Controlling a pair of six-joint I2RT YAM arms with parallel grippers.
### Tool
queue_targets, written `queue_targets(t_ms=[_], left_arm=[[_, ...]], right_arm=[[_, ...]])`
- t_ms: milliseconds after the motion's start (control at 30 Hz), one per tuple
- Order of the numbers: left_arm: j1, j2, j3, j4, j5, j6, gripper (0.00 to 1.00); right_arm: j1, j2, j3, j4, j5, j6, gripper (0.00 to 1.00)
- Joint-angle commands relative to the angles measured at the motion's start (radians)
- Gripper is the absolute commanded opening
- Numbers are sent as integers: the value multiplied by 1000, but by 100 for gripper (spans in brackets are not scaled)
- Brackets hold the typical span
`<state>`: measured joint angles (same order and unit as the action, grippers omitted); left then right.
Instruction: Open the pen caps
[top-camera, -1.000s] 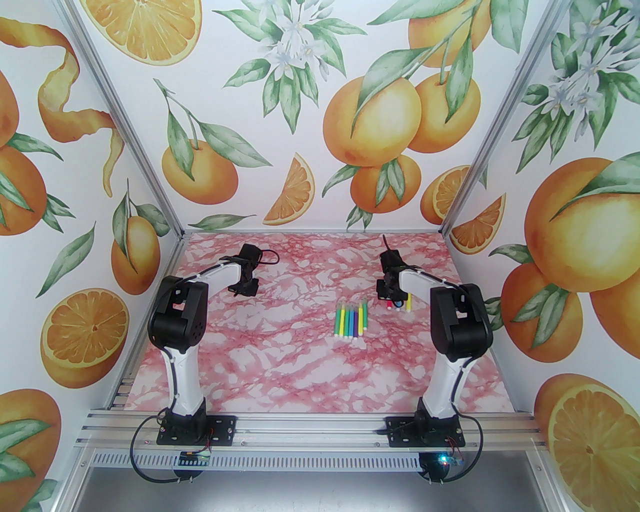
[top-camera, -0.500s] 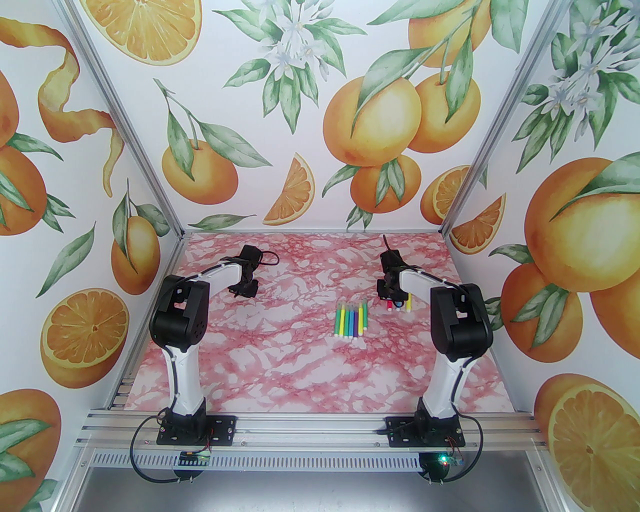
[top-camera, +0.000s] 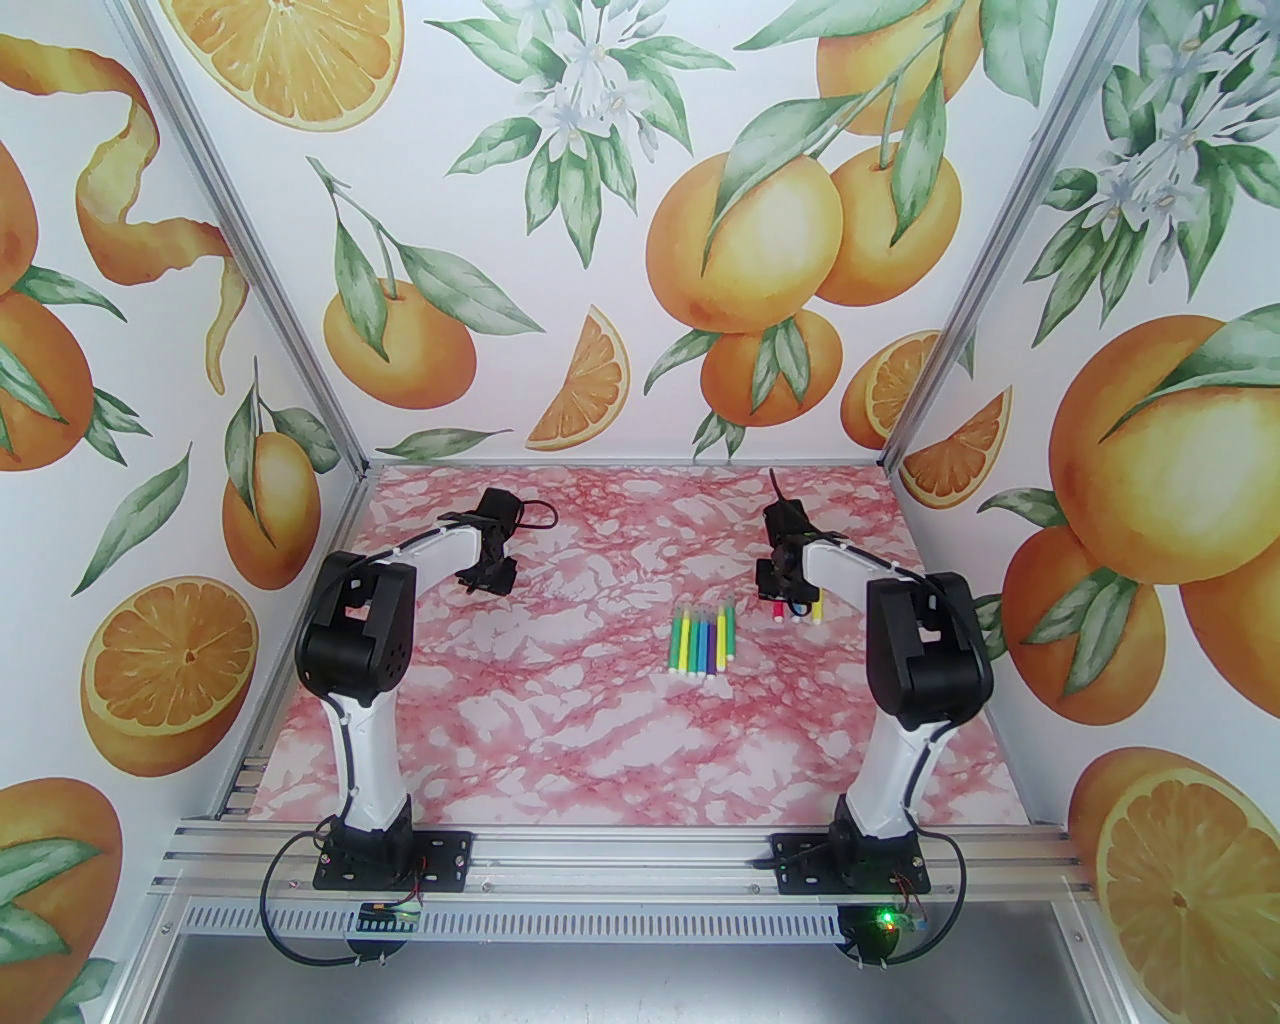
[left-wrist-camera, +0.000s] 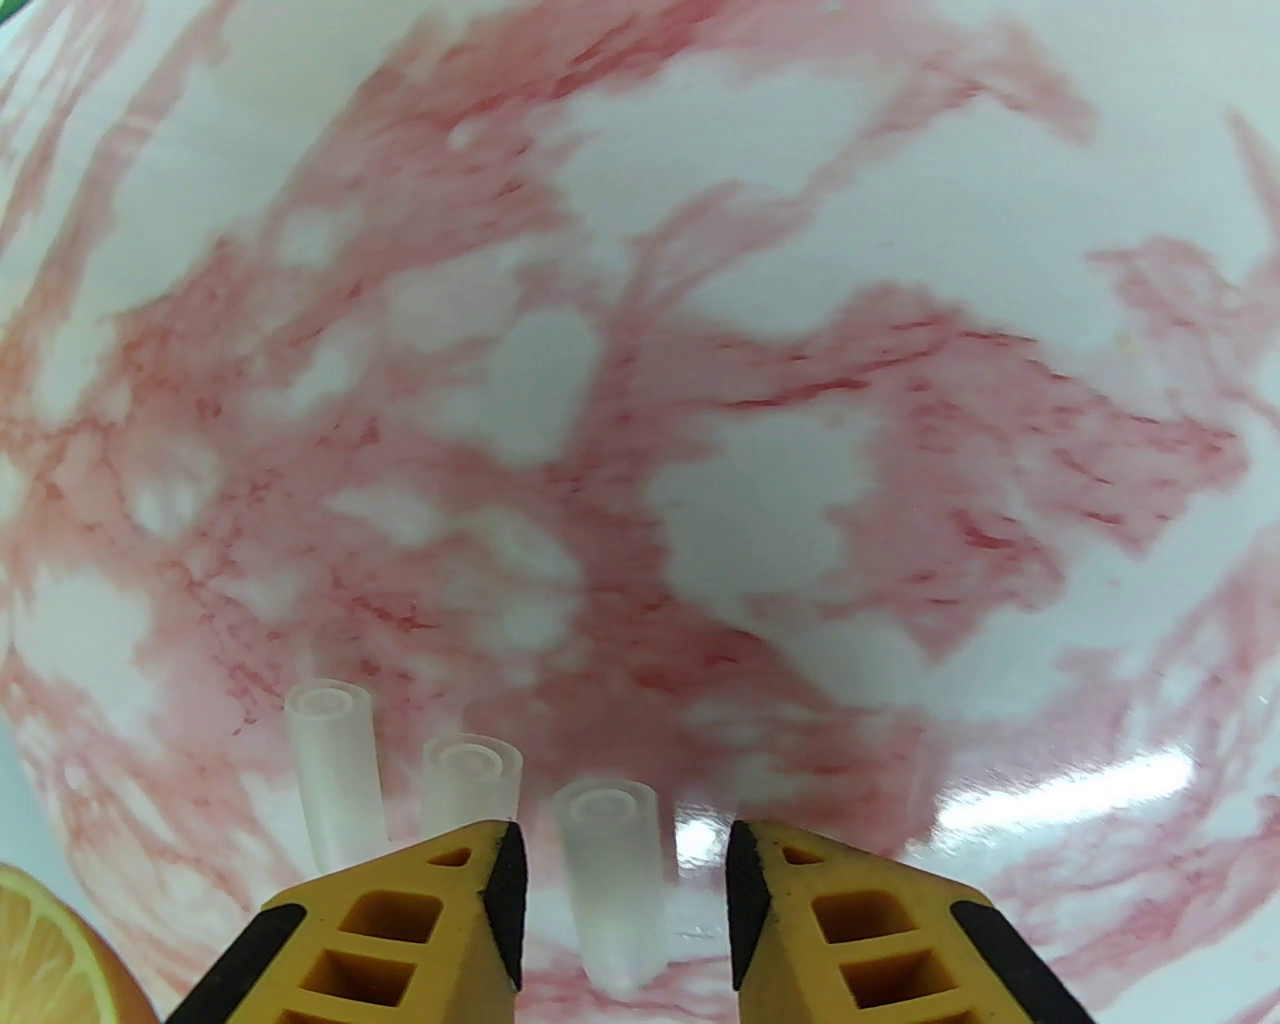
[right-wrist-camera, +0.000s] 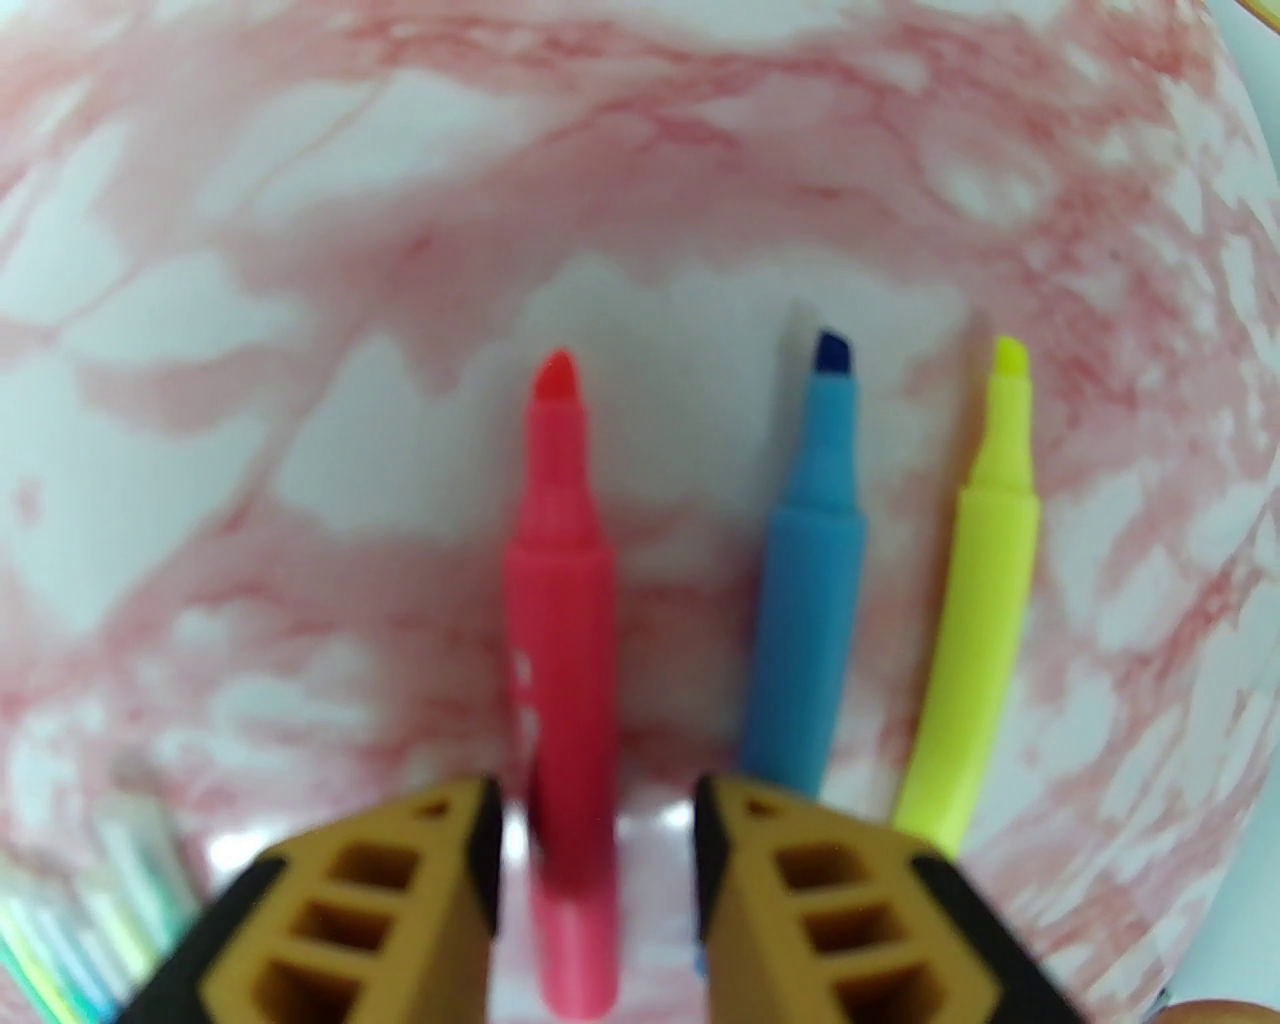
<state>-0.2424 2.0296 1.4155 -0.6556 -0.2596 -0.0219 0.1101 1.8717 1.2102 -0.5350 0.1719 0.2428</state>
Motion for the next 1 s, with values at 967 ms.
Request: queue_targets(t_ms=[967], left_arm=[[-3, -480, -322, 364, 625, -110, 67]], right_arm=[[213, -236, -256, 4, -183, 66, 39]])
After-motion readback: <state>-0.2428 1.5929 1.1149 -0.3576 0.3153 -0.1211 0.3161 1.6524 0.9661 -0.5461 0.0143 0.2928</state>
